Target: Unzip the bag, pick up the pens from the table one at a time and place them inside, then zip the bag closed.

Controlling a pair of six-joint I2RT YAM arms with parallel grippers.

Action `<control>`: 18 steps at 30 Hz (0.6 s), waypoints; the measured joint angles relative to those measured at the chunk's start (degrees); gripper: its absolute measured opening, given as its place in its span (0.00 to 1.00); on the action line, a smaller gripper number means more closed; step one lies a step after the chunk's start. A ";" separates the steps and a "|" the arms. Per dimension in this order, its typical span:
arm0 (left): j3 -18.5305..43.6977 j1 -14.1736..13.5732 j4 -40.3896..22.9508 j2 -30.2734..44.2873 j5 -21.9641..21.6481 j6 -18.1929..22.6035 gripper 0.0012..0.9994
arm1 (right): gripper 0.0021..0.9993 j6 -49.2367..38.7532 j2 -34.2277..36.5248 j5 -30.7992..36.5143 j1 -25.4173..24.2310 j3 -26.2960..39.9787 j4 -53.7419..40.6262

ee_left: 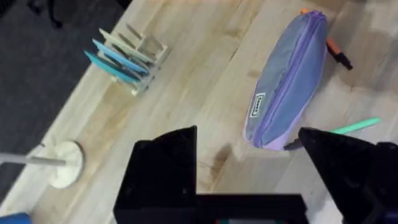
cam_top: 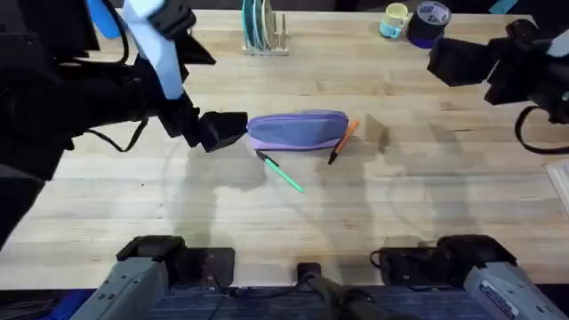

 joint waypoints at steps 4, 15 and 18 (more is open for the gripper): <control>0.08 0.00 0.14 0.00 0.45 2.98 0.99 | 1.00 0.00 0.00 -0.01 0.00 0.00 0.00; 0.10 0.00 -3.20 2.12 0.63 5.08 0.99 | 1.00 0.00 0.00 0.00 0.00 0.00 0.00; 0.10 0.00 -2.71 8.81 1.58 5.25 0.99 | 1.00 -0.02 0.00 -0.02 0.00 0.00 0.00</control>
